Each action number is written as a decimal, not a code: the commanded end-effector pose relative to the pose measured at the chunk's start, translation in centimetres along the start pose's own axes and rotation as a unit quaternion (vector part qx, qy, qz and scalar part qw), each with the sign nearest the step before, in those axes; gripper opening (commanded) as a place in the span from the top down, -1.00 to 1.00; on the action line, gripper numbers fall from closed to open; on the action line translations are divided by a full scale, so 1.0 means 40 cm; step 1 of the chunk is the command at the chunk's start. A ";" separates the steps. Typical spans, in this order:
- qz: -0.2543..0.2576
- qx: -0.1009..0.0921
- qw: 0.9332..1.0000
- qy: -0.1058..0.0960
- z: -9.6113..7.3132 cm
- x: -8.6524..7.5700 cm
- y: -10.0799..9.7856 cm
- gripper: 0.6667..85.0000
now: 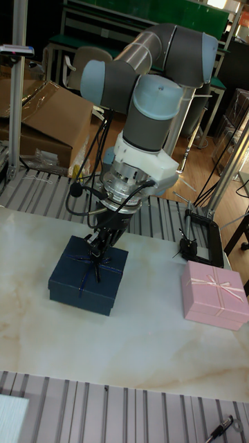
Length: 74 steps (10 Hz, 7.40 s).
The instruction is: Open a box
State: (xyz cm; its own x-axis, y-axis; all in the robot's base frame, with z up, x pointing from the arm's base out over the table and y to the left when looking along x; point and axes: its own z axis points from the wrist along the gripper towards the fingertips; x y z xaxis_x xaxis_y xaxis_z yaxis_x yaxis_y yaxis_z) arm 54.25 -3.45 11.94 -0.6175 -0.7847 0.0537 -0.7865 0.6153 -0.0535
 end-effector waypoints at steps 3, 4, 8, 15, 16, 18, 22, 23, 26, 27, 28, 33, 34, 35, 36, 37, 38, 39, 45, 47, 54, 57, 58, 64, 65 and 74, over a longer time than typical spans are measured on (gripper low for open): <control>0.036 -0.002 0.999 0.010 -0.045 -0.051 0.041 0.98; 0.024 -0.007 1.000 0.003 -0.026 -0.017 0.017 0.98; 0.044 -0.004 0.999 0.001 -0.030 -0.087 0.060 0.98; 0.023 -0.007 1.000 0.001 -0.018 -0.025 0.043 0.98; 0.030 0.001 1.000 0.000 -0.013 -0.052 0.050 0.98; 0.031 0.004 1.000 0.003 -0.015 -0.042 0.040 0.98; 0.029 0.009 1.000 0.001 -0.003 -0.036 0.021 0.98; 0.029 0.010 1.000 -0.002 0.004 -0.035 0.021 0.98; 0.030 0.001 1.000 -0.002 -0.006 -0.020 0.028 0.98; 0.030 0.004 1.000 -0.005 0.005 -0.021 0.023 0.98; 0.029 0.006 0.999 -0.013 0.030 -0.026 0.022 0.98; 0.030 -0.008 0.999 0.010 -0.085 -0.018 0.044 0.98; 0.030 -0.012 0.999 0.000 -0.082 -0.038 0.052 0.98; 0.028 -0.004 1.000 -0.005 -0.050 -0.040 0.042 0.98; 0.025 0.004 1.000 -0.012 -0.010 -0.037 0.029 0.98; 0.022 0.011 1.000 -0.018 0.026 -0.033 0.017 0.98; 0.021 0.014 0.999 -0.022 0.052 -0.030 0.010 0.98; 0.021 0.016 0.999 -0.025 0.061 -0.028 0.009 0.98; 0.029 -0.003 1.000 -0.002 -0.054 -0.022 0.029 0.98; 0.024 0.006 0.999 -0.025 0.033 -0.030 0.008 0.98; 0.038 0.003 0.999 -0.008 -0.042 -0.029 0.010 0.98; 0.031 0.000 0.999 -0.034 0.050 -0.015 -0.008 0.98; 0.031 0.001 0.999 -0.034 0.054 -0.010 -0.011 0.98; 0.030 0.002 0.999 -0.025 0.003 -0.011 -0.026 0.98; 0.028 0.005 0.999 -0.026 0.012 -0.005 -0.032 0.98; 0.027 -0.002 0.999 -0.042 0.036 0.006 -0.020 0.98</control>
State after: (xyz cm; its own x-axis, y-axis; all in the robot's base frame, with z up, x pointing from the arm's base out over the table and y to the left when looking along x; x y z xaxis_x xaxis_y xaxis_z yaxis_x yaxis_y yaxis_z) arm 55.03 -4.40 10.54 -0.6564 -0.7543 -0.0129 -0.7524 0.6559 -0.0615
